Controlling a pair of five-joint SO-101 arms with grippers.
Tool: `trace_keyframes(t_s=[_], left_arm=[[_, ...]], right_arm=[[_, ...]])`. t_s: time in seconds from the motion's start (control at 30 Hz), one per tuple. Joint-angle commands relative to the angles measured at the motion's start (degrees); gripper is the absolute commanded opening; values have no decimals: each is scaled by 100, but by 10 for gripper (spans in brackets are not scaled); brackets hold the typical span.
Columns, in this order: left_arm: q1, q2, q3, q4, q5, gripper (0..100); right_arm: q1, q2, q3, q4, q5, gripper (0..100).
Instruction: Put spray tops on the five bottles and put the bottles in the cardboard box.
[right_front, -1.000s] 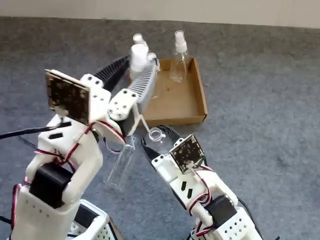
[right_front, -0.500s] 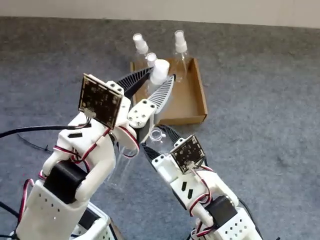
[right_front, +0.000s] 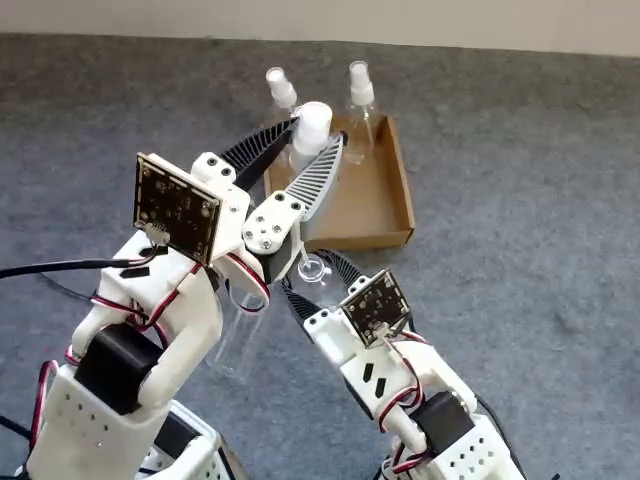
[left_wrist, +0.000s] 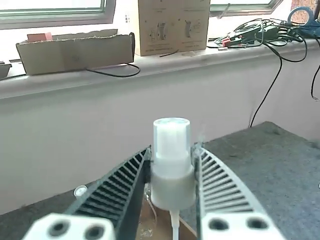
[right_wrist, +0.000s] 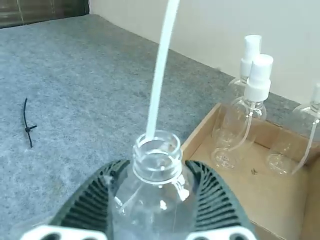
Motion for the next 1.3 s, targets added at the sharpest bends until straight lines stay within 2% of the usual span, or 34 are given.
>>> trace_keyframes(t_s=[0.0, 0.27, 0.6, 0.7, 1.0, 1.2, 1.27], left_arm=[[57, -48, -84, -220, -53, 59], [57, -48, 593, -571, -53, 59], [110, -110, 857, -554, -18, 59], [189, -119, 857, -167, -18, 59], [180, -127, 813, 1776, -53, 62], [180, -127, 804, 1978, -62, 64], [180, -127, 804, 1978, -316, 64]], right_arm=[[-22, -66, -75, 13, -44, 4], [-22, -66, -75, 22, -35, 4], [-13, -66, -75, 22, -53, 4], [-13, -66, -75, 22, -62, 4], [-13, -66, -75, 13, -62, 4], [171, -66, -75, 4, -70, 4], [347, -66, -75, -4, -70, 4]])
